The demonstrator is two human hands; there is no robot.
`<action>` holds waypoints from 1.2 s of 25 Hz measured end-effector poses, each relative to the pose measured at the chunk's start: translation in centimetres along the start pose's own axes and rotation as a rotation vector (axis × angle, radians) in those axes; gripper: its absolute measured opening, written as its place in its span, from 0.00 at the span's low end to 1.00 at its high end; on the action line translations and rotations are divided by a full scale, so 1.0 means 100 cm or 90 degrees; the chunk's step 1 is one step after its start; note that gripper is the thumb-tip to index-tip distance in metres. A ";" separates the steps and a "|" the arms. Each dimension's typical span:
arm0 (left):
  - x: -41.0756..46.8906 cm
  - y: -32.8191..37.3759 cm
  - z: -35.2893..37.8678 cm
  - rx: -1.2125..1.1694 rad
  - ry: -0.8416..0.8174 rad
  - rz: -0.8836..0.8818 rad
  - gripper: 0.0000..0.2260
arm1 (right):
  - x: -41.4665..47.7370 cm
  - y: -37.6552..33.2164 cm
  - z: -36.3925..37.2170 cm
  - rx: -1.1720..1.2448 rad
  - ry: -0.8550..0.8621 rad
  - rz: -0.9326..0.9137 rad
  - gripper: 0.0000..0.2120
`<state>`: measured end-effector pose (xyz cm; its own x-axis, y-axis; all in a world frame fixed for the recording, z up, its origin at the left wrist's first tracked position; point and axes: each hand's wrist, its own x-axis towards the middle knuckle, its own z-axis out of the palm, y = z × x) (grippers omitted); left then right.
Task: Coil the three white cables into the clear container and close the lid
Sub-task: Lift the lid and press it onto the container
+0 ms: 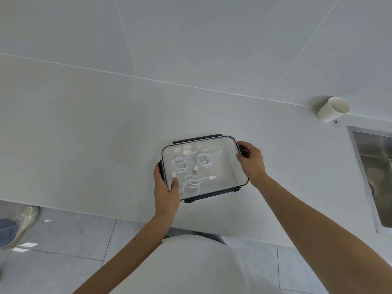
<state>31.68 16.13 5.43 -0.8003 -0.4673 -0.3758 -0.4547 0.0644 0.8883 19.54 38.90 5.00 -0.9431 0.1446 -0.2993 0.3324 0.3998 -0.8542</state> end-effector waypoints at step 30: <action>0.028 0.000 0.010 0.764 -0.057 0.345 0.44 | -0.021 0.006 0.020 -0.460 -0.098 -0.188 0.35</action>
<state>29.04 15.67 4.14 -0.9912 -0.0790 -0.1064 -0.0958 0.9818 0.1638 21.71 37.04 4.22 -0.9649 -0.1646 -0.2046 -0.0610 0.8982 -0.4353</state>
